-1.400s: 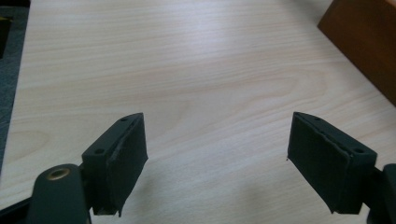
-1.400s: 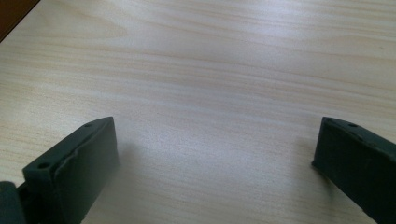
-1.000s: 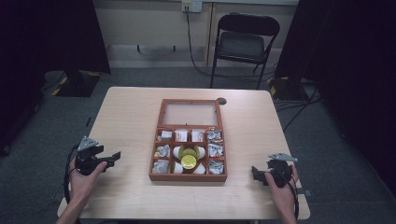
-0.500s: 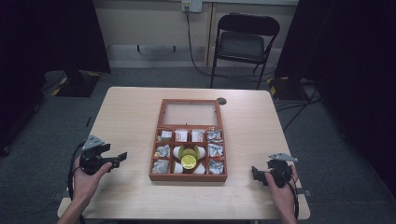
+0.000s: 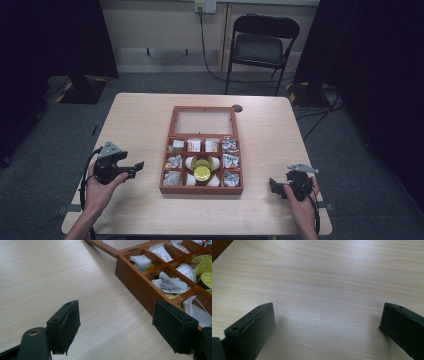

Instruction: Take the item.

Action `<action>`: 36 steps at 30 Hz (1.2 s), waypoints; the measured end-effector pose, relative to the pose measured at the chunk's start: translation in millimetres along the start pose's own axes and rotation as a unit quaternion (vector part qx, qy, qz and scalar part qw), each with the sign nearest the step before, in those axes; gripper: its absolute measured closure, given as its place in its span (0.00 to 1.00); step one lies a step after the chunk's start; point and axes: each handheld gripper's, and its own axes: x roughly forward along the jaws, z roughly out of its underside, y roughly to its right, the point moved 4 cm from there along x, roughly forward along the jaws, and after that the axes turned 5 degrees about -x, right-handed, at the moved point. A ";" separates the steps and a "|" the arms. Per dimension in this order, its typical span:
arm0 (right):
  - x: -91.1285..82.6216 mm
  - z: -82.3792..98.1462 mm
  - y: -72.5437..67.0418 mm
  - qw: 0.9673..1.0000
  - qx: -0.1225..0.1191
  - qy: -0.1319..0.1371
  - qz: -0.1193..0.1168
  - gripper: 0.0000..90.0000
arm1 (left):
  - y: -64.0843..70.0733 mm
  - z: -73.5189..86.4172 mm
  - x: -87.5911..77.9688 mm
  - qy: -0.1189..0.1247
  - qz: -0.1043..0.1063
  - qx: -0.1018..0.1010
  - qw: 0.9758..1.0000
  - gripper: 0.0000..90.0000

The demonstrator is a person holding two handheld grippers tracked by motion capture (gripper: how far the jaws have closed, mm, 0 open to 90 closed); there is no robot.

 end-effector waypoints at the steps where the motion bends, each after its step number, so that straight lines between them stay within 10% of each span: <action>1: 0.0 0.0 0.0 1.000 0.000 0.000 0.000 0.00 | 1.5 -1.3 0.4 -0.001 0.004 0.003 1.000 0.27; 11: 0.0 0.0 0.0 1.000 0.000 0.000 0.000 0.00 | 22.2 -20.1 7.1 0.007 0.020 0.030 0.999 0.27; 36: 0.2 -0.1 0.0 1.000 0.000 0.000 -0.001 0.00 | 61.5 -60.3 20.0 0.033 0.084 0.021 0.996 0.28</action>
